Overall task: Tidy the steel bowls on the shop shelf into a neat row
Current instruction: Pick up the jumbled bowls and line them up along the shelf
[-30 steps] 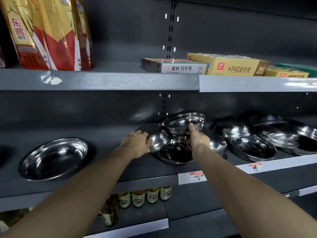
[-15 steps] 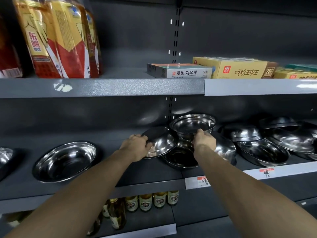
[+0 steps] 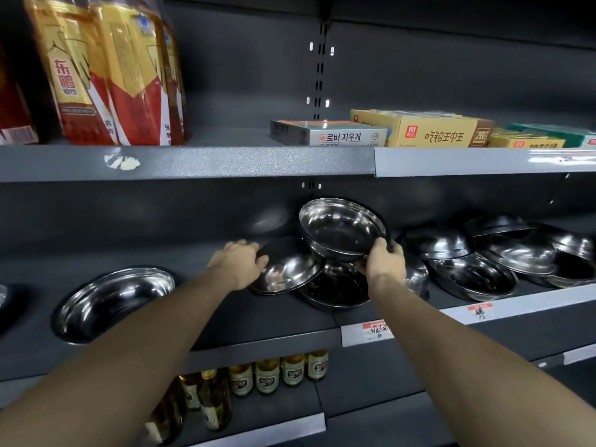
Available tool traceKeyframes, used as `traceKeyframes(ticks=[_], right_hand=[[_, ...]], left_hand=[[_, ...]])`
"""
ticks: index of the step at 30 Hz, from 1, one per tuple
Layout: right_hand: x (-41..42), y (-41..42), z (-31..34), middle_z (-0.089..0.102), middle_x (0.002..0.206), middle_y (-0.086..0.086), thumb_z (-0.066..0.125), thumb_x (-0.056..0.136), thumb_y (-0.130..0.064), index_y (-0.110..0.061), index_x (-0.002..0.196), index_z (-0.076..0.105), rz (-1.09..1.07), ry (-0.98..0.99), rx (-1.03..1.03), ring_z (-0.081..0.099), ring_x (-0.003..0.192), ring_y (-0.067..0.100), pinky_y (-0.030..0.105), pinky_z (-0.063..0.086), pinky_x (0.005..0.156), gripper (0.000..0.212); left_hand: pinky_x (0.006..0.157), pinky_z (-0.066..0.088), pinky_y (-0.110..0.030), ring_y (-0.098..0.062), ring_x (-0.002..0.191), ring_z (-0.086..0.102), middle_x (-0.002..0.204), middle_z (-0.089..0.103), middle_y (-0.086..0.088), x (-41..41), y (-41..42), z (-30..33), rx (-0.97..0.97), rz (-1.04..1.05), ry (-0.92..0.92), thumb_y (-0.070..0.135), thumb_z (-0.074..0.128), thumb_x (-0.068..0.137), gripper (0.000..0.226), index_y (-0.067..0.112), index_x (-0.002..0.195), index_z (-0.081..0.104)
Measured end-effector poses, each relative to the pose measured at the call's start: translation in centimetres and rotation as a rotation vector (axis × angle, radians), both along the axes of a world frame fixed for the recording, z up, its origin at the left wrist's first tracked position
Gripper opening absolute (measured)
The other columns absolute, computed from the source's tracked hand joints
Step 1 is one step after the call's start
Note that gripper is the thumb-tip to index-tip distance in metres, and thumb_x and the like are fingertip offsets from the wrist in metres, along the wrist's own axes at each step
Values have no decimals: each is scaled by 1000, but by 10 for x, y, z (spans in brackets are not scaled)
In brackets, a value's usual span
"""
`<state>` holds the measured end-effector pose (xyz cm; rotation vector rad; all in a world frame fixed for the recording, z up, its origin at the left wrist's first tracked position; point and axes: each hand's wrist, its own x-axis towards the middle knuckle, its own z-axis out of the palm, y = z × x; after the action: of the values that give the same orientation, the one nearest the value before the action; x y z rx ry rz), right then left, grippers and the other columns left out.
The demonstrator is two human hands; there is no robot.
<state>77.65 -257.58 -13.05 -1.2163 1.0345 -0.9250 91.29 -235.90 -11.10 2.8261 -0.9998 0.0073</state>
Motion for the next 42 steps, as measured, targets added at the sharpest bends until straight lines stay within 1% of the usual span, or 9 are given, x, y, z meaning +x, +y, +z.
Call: traceKeyframes(ticks=[4, 7, 9, 15, 20, 25, 30, 36, 42], right_hand=[[8, 18, 7, 61, 114, 5, 45, 92, -35, -16, 127, 60, 95, -86, 97, 64, 98, 27, 41, 64, 72, 42], [15, 35, 8, 61, 110, 6, 46, 94, -32, -17, 109, 65, 164, -74, 113, 66, 97, 30, 27, 59, 49, 29], [20, 48, 8, 65, 109, 8, 47, 94, -30, -18, 97, 65, 211, -70, 116, 69, 89, 28, 22, 56, 43, 22], [50, 93, 6, 65, 102, 6, 48, 96, -25, -14, 104, 63, 373, -71, 139, 67, 80, 24, 23, 56, 43, 21], [85, 135, -4, 69, 108, 17, 49, 97, -25, -8, 113, 62, 496, -36, 142, 65, 69, 24, 25, 57, 44, 26], [117, 184, -16, 68, 117, 23, 52, 98, -31, -6, 116, 60, 641, 20, 140, 70, 80, 32, 41, 62, 79, 32], [132, 229, -21, 68, 112, 17, 59, 96, -32, -7, 109, 62, 721, 96, 82, 74, 80, 30, 38, 64, 72, 28], [138, 266, -32, 66, 108, 13, 56, 98, -31, -4, 106, 63, 788, 152, 61, 71, 71, 26, 44, 63, 80, 29], [140, 285, -37, 62, 102, 8, 51, 99, -38, -9, 109, 58, 812, 226, -23, 70, 78, 28, 41, 63, 77, 32]], left_hand=[[106, 39, -43, -30, 132, 42, 142, 47, -9, 6, 21, 2, -5, 47, -7, 47, 34, 101, 52, 15, 140, 48], [108, 38, -44, -30, 133, 41, 143, 47, -10, 9, 40, 2, 4, 83, 0, 47, 35, 101, 52, 15, 140, 47], [109, 37, -44, -29, 134, 40, 145, 46, -9, 12, 53, 3, 11, 114, 5, 47, 34, 101, 53, 15, 141, 46], [107, 39, -44, -30, 134, 40, 143, 46, -9, 21, 116, 7, 13, 250, 1, 48, 35, 100, 52, 16, 140, 46], [103, 42, -44, -31, 129, 44, 137, 51, -10, 25, 177, 7, 11, 364, 4, 45, 37, 100, 46, 15, 132, 52], [105, 42, -45, -32, 129, 45, 138, 51, -11, 27, 233, 6, 12, 470, 4, 47, 39, 99, 48, 17, 135, 51], [107, 40, -46, -35, 131, 45, 140, 50, -14, 29, 273, 5, -4, 525, 9, 47, 39, 100, 53, 14, 139, 49], [105, 42, -46, -35, 129, 47, 139, 50, -15, 28, 301, 1, -9, 550, 24, 48, 37, 100, 51, 14, 136, 50], [104, 42, -45, -34, 128, 47, 139, 50, -13, 29, 308, -2, -22, 539, 28, 47, 38, 100, 49, 13, 135, 50]])
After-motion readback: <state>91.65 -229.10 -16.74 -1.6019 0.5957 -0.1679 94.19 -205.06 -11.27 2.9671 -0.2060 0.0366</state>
